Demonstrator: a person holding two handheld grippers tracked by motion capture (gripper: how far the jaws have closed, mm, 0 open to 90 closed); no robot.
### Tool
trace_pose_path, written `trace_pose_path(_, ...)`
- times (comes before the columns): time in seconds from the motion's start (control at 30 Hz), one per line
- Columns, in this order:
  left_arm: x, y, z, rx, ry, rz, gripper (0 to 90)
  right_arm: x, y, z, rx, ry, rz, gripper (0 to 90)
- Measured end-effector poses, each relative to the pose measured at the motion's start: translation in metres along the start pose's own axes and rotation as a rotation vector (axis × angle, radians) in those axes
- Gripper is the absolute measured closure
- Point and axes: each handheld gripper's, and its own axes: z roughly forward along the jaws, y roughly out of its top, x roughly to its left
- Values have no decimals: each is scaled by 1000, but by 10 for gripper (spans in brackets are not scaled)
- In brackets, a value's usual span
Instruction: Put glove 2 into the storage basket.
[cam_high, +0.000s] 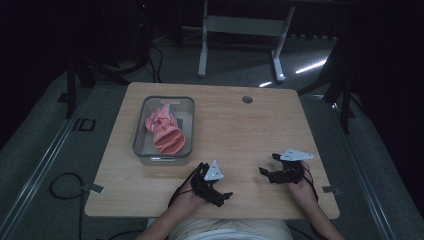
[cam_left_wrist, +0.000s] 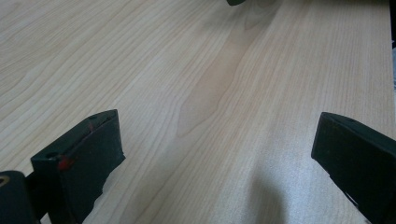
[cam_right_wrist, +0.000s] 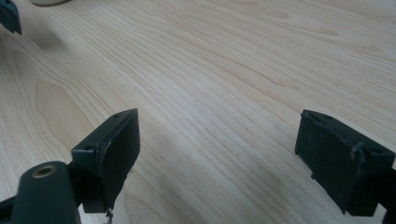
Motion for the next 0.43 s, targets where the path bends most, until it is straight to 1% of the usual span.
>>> trace_pose_path(0.13, 2, -1, -1, -11, -4, -15, 16, -1, 0, 0, 0, 0, 2, 139)
trace_pose_path(0.27, 2, -1, 0, -4, -1, -17, 16, -3, 0, 0, -1, 1, 19, 140)
trace_pose_path(0.43, 2, -2, 0, -2, -2, -13, 16, -2, 0, 0, 6, -4, 17, 141)
